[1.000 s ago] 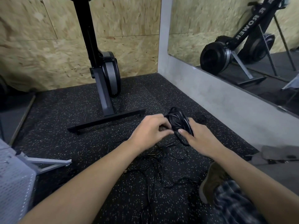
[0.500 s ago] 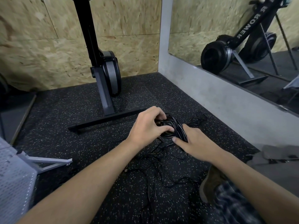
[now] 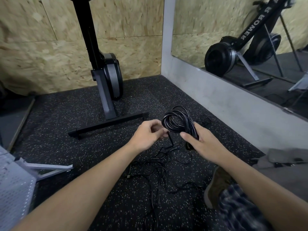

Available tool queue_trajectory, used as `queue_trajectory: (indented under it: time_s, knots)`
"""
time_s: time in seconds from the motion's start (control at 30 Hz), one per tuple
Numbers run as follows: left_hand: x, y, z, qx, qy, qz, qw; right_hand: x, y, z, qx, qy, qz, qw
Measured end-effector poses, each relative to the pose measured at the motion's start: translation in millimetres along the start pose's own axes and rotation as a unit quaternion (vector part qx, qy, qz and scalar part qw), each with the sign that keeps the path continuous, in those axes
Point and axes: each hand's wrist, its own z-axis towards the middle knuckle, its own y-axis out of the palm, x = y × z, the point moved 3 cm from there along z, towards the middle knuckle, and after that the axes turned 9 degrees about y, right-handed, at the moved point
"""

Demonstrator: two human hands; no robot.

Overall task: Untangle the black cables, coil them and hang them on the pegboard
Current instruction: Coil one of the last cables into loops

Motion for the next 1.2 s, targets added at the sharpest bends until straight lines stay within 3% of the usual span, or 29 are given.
queue_trajectory:
  time_s: [0.27, 0.4, 0.57, 0.73, 0.83, 1.03, 1.2]
  knots:
    - [34, 9, 3, 0.043, -0.021, -0.219, 0.975, -11, 2, 2, 0.046, -0.046, 0.105, 0.992]
    - [42, 10, -4, 0.079, -0.040, -0.264, 0.961, -16, 4, 3, 0.041, -0.035, 0.117, 0.992]
    - [31, 9, -17, 0.077, -0.057, -0.113, 0.989, -20, 5, -2, 0.022, -0.022, 0.129, 0.991]
    - [35, 32, -36, -0.108, -0.067, 0.100, 0.987, -34, -2, -10, -0.003, -0.010, 0.222, 0.975]
    - [44, 48, -34, -0.155, -0.063, 0.202, 0.965, -42, -6, -11, -0.028, -0.002, 0.293, 0.956]
    - [48, 60, -35, -0.122, -0.020, 0.219, 0.968, -52, -16, -12, -0.031, 0.002, 0.372, 0.928]
    - [31, 61, -39, -0.126, -0.019, 0.257, 0.958, -46, -25, -13, 0.015, -0.020, 0.311, 0.950]
